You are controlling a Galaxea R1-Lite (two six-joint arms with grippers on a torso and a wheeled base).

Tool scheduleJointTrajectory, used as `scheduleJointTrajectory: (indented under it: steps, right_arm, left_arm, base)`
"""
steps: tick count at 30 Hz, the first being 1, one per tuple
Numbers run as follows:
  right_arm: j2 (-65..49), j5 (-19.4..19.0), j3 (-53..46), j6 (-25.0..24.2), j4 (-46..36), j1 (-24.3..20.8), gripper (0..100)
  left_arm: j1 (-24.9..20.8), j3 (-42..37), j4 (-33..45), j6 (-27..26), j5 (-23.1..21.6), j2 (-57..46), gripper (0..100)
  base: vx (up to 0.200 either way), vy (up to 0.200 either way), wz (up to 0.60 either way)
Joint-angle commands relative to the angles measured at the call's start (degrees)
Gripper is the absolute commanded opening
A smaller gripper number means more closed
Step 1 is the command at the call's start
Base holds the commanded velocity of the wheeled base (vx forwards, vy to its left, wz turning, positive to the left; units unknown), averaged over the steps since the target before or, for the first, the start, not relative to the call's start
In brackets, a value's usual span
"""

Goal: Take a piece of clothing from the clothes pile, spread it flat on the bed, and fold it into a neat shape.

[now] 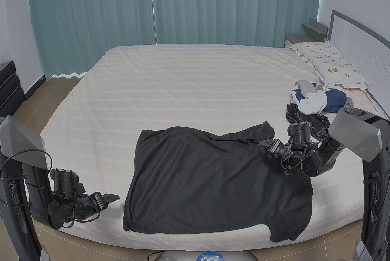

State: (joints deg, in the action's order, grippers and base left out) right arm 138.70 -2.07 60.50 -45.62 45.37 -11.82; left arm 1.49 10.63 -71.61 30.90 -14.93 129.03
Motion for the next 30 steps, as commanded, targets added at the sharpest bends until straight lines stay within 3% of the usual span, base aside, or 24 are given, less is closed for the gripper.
scheduleJointTrajectory:
  steps: [1, 7, 12, 18, 24, 30]
  right_arm:
    - [1.48, -0.21, 3.13, -0.44, -0.64, -0.48, 100]
    - [1.74, -0.21, 5.94, -0.61, -2.22, -1.36, 100]
    - [4.12, -0.04, 7.88, -2.46, -2.75, -2.85, 100]
    - [7.72, 0.58, 11.30, -2.55, -3.63, -2.85, 100]
    - [9.30, 3.57, 16.49, -1.84, -3.80, -1.01, 100]
    - [9.74, 4.62, 17.63, 2.11, -2.75, 3.12, 100]
  left_arm:
    - [-0.26, 0.62, -0.02, 0.21, 0.17, 0.26, 100]
    - [-0.34, 0.88, -0.02, 1.70, 0.17, 0.26, 100]
    - [-2.37, 2.99, -0.02, 6.36, 5.18, 0.35, 100]
    - [-2.45, 3.08, -0.02, 6.54, 5.35, 0.35, 100]
    - [-2.45, 2.99, 0.06, 6.54, 5.35, 0.35, 100]
    - [-2.45, 2.99, -0.02, 6.54, 5.35, 0.35, 100]
  base:
    - [0.000, 0.000, 0.00]
    - [0.000, 0.000, 0.00]
    - [0.000, 0.000, 0.00]
    - [0.000, 0.000, 0.00]
    - [0.000, 0.000, 0.00]
    - [0.000, 0.000, 0.00]
